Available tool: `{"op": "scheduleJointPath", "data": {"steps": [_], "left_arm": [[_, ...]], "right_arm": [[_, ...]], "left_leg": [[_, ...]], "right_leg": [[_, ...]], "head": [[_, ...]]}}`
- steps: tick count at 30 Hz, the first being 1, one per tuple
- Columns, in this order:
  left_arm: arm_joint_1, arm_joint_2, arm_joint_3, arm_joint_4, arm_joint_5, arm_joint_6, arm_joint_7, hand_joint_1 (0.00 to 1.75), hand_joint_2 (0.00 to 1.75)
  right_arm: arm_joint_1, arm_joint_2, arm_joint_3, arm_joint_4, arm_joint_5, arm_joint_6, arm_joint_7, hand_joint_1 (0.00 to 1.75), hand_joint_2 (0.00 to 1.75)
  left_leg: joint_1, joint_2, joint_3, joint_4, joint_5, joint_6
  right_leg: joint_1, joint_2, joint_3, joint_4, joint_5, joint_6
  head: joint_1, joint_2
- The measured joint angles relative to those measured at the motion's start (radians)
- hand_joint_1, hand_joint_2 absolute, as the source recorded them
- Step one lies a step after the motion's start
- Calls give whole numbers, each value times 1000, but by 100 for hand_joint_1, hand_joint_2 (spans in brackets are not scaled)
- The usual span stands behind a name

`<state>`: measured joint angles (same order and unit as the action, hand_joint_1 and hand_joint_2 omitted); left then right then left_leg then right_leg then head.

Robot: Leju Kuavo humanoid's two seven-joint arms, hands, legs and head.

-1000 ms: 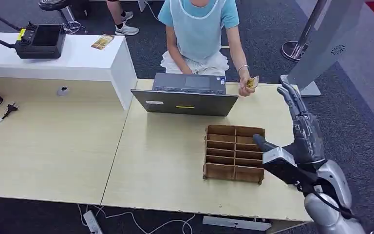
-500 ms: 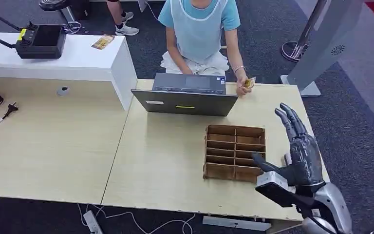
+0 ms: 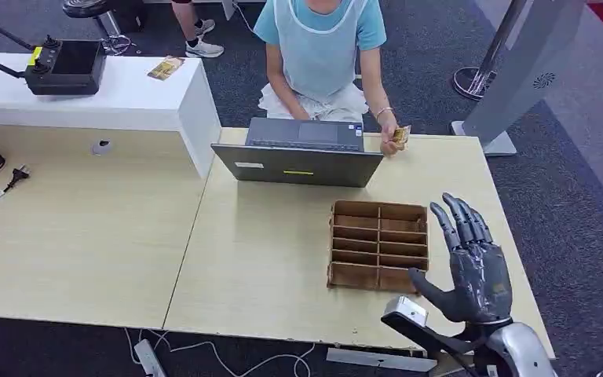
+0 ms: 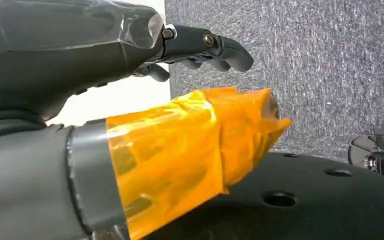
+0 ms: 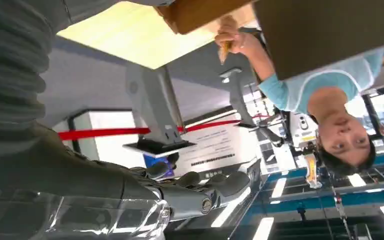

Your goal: Pass the card to the sensor for recognition and then transmit it.

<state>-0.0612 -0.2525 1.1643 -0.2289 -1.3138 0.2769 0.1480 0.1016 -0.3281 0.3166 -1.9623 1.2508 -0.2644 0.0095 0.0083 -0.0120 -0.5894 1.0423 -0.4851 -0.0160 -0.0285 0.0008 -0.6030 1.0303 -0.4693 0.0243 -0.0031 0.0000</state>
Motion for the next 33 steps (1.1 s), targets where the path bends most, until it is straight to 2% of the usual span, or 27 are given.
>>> {"op": "scheduleJointPath", "data": {"steps": [4, 12, 22, 28, 33], "left_arm": [[0, 0, 0, 0, -9, 2, 10, 0, 0], [-2, 2, 0, 0, -16, -2, 11, 0, 0], [-6, 4, 0, 0, -22, -16, 16, 0, 0], [-6, 4, 0, 0, -24, -24, 16, 0, 0], [-7, 4, 0, 0, -23, -25, 12, 0, 0]], "right_arm": [[-7, -1, 29, 20, 57, 12, 33, 0, 175], [-31, -3, 95, 63, 74, 42, 65, 0, 175], [-52, -3, 162, 106, 163, 68, 148, 0, 175], [-62, -2, 180, 134, 151, 88, 157, 0, 175], [-69, 0, 185, 171, 75, 119, 147, 0, 175]], "left_leg": [[0, 0, 0, 0, 0, 0], [0, 0, 0, 0, 0, 0], [0, 0, 0, 0, 0, 0], [0, 0, 0, 0, 0, 0], [0, 0, 0, 0, 0, 0]], "right_leg": [[0, 0, 0, 0, 0, 0], [0, 0, 0, 0, 0, 0], [0, 0, 0, 0, 0, 0], [0, 0, 0, 0, 0, 0], [0, 0, 0, 0, 0, 0]], "head": [[0, 0], [0, 0], [0, 0], [0, 0], [0, 0]]}}
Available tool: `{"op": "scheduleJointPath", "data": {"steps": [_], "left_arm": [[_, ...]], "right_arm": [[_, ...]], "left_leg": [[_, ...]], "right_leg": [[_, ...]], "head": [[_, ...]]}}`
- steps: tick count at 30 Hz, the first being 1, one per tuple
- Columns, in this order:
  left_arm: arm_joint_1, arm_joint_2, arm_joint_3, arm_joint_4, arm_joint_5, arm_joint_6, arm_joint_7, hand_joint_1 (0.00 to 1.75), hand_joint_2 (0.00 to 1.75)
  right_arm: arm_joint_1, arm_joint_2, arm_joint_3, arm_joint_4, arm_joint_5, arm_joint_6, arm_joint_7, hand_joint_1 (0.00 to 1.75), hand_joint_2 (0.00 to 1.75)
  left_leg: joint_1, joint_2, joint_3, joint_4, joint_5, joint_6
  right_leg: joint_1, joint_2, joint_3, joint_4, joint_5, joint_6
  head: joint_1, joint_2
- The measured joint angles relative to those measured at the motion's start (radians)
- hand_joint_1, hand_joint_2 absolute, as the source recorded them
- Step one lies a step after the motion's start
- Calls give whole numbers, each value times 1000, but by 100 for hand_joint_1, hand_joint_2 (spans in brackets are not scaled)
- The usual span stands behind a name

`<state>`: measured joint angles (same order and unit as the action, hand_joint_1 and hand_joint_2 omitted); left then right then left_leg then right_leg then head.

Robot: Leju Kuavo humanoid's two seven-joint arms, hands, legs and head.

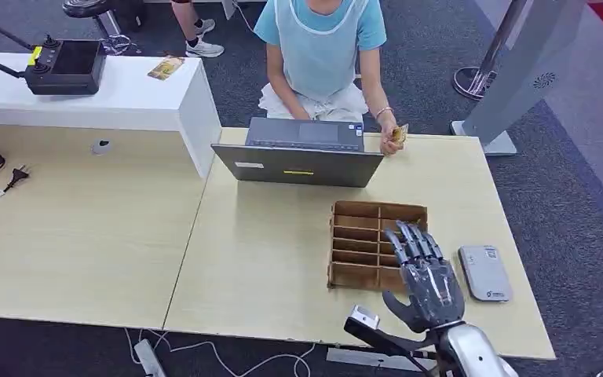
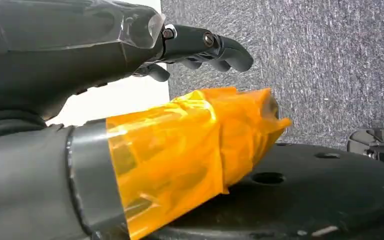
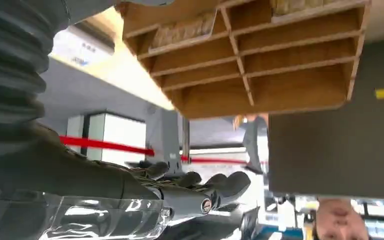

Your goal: Pass the card to the sensor for recognition and then transmit it.

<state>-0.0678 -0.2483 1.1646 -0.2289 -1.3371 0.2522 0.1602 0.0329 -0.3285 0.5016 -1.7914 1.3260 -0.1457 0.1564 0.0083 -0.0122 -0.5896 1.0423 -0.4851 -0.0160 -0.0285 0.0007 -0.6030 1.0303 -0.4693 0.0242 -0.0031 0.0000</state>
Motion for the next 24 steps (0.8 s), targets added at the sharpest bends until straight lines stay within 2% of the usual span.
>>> {"op": "scheduleJointPath", "data": {"steps": [5, 7, 12, 15, 17, 21, 22, 24], "left_arm": [[-1, 0, 0, 0, 3, 0, 0, 0, 0], [-1, 0, 0, 0, 6, 0, -1, 0, 0], [-1, 1, 2, 0, 8, 0, -3, 0, 0], [-1, 1, 2, 0, 7, 0, -3, 0, 0], [-1, 1, 2, 0, 7, 0, -3, 0, 0], [-2, 2, 3, 0, 7, 0, -6, 0, 0], [-2, 2, 3, 0, 7, 0, -8, 0, 0], [-2, 2, 4, 0, 7, 0, -10, 0, 0]], "right_arm": [[-3, 2, 1, 25, -14, 0, -1, 3, 175], [-4, 2, 1, 30, -13, 0, 2, 12, 175], [-4, 3, -5, 44, -11, 2, 8, 17, 175], [-4, 4, -13, 50, 1, -1, 9, 33, 175], [-4, 6, -14, 53, 5, -1, 10, 51, 175], [-3, 9, -17, 58, 14, -1, 10, 51, 175], [-3, 10, -18, 59, 15, -1, 10, 56, 175], [-3, 10, -19, 59, 15, -1, 10, 51, 175]], "left_leg": [[0, 0, 0, 0, 0, 0], [0, 0, 0, 0, 0, 0], [0, 0, 0, 0, 0, 0], [0, 0, 0, 0, 0, 0], [0, 0, 0, 0, 0, 0], [0, 0, 0, 0, 0, 0], [0, 0, 0, 0, 0, 0], [0, 0, 0, 0, 0, 0]], "right_leg": [[0, 0, 0, 0, 0, 0], [0, 0, 0, 0, 0, 0], [0, 0, 0, 0, 0, 0], [0, 0, 0, 0, 0, 0], [0, 0, 0, 0, 0, 0], [0, 0, 0, 0, 0, 0], [0, 0, 0, 0, 0, 0], [0, 0, 0, 0, 0, 0]], "head": [[0, 0], [0, 0], [0, 0], [0, 0], [0, 0], [0, 0], [0, 0], [0, 0]]}}
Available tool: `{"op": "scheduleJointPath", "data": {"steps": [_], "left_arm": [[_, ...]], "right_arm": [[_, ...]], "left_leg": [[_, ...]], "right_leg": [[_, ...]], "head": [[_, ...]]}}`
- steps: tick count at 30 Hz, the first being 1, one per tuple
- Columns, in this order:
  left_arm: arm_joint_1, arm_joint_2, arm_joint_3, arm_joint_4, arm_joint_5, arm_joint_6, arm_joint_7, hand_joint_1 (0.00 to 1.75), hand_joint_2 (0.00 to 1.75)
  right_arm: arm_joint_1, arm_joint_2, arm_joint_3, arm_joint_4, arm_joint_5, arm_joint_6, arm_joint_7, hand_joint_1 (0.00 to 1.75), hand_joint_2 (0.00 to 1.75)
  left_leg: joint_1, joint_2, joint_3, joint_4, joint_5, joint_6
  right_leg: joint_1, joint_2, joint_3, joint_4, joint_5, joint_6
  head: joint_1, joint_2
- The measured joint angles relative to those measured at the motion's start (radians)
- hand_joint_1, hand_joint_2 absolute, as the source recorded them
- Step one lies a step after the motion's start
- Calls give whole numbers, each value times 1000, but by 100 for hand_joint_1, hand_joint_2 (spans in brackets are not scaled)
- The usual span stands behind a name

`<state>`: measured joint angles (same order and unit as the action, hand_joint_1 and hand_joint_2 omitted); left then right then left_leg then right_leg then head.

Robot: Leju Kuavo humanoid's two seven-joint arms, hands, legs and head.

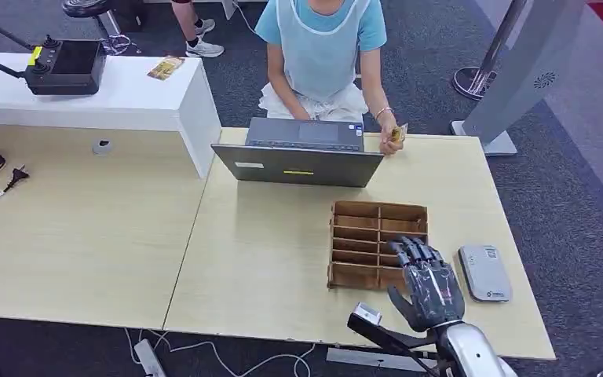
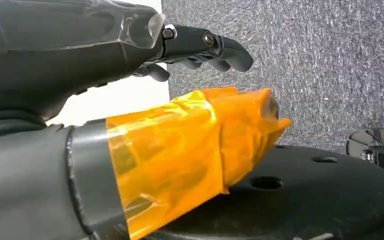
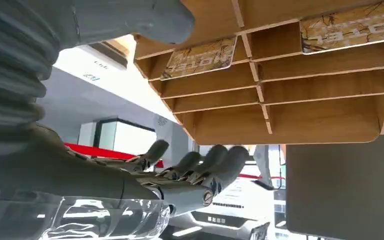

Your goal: Pass the card to the sensor for recognition and then transmit it.

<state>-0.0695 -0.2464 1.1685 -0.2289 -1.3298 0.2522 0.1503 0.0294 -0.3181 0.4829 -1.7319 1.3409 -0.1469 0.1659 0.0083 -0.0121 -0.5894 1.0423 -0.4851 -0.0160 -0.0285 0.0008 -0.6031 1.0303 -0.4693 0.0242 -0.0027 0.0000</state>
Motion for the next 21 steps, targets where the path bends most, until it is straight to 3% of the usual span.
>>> {"op": "scheduleJointPath", "data": {"steps": [5, 10, 19, 21], "left_arm": [[0, 1, 0, 0, -1, 0, 0, 0, 0], [0, 3, 0, 0, -1, 0, -1, 0, 0], [0, 3, 1, 0, -1, 0, -4, 0, 0], [0, 3, 1, 0, -1, 0, -4, 0, 0]], "right_arm": [[0, 0, 0, 2, 8, 0, 0, 73, 175], [0, 0, 0, 2, 11, -1, -1, 77, 175], [0, 0, 0, 2, 18, -11, -7, 75, 175], [0, 0, 0, 2, 18, -13, -7, 54, 175]], "left_leg": [[0, 0, 0, 0, 0, 0], [0, 0, 0, 0, 0, 0], [0, 0, 0, 0, 0, 0], [0, 0, 0, 0, 0, 0]], "right_leg": [[0, 0, 0, 0, 0, 0], [0, 0, 0, 0, 0, 0], [0, 0, 0, 0, 0, 0], [0, 0, 0, 0, 0, 0]], "head": [[0, 0], [0, 0], [0, 0], [0, 0]]}}
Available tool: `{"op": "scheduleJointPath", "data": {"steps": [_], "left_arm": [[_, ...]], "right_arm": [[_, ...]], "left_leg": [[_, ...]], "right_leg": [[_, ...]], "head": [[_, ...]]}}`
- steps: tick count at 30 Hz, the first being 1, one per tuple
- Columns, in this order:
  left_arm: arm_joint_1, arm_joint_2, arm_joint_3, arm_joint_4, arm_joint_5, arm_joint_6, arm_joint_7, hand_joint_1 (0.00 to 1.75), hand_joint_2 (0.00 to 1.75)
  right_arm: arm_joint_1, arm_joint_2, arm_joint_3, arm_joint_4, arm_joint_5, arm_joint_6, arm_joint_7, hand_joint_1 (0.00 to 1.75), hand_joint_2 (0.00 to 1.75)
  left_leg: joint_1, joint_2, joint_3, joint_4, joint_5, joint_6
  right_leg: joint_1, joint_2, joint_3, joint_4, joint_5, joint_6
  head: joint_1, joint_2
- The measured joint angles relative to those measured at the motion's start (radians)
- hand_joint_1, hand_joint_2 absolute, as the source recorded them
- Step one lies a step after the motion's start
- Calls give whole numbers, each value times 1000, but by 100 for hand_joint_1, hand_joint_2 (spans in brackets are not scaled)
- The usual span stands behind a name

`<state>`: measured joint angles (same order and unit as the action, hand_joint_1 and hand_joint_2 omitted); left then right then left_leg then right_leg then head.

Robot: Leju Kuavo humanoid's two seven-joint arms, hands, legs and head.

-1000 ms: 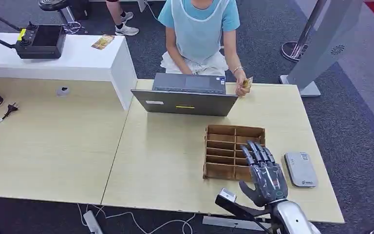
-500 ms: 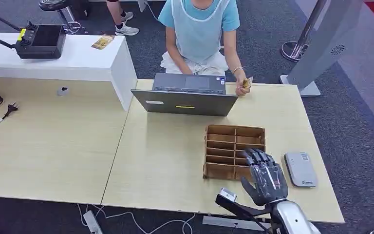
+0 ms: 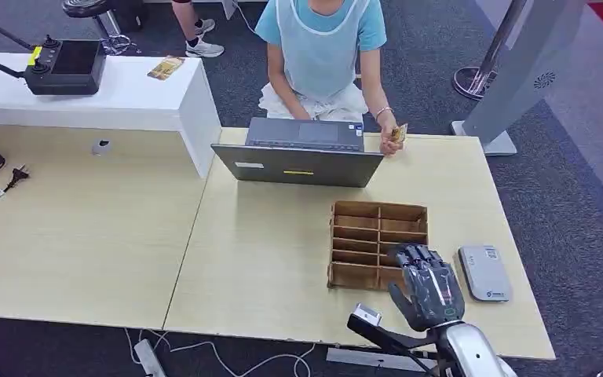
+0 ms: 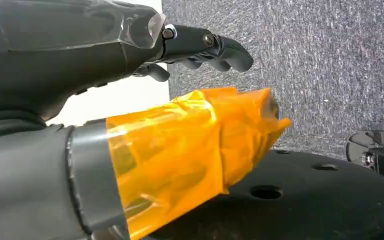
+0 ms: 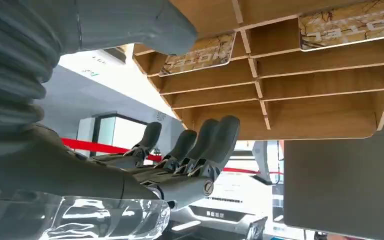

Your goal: Pass the card to the sensor for recognition and then transmit it.

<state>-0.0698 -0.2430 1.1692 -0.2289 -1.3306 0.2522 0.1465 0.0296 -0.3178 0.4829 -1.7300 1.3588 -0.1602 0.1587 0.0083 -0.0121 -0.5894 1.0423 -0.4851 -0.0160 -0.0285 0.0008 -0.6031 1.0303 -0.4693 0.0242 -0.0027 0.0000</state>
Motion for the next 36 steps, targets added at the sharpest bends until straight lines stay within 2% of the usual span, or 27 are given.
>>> {"op": "scheduleJointPath", "data": {"steps": [28, 30, 32, 34, 36], "left_arm": [[-1, 2, 0, 0, -10, -1, -2, 0, 0], [-1, 2, 0, 0, -10, -1, -2, 0, 0], [-1, 3, 0, 0, -11, -1, -2, 0, 0], [-1, 3, 0, 0, -18, -1, -2, 0, 0], [-1, 4, 0, 0, -20, -1, -2, 0, 0]], "right_arm": [[-47, 26, 0, 57, -8, 0, -6, 54, 175], [-47, 27, 0, 59, -8, 0, -6, 70, 175], [-48, 28, 0, 60, -8, 0, -6, 73, 175], [-51, 28, 0, 66, -15, 0, -6, 70, 175], [-55, 29, 0, 74, -18, 0, -6, 75, 175]], "left_leg": [[0, 0, 0, 0, 0, 0], [0, 0, 0, 0, 0, 0], [0, 0, 0, 0, 0, 0], [0, 0, 0, 0, 0, 0], [0, 0, 0, 0, 0, 0]], "right_leg": [[0, 0, 0, 0, 0, 0], [0, 0, 0, 0, 0, 0], [0, 0, 0, 0, 0, 0], [0, 0, 0, 0, 0, 0], [0, 0, 0, 0, 0, 0]], "head": [[0, 0], [0, 0], [0, 0], [0, 0], [0, 0]]}}
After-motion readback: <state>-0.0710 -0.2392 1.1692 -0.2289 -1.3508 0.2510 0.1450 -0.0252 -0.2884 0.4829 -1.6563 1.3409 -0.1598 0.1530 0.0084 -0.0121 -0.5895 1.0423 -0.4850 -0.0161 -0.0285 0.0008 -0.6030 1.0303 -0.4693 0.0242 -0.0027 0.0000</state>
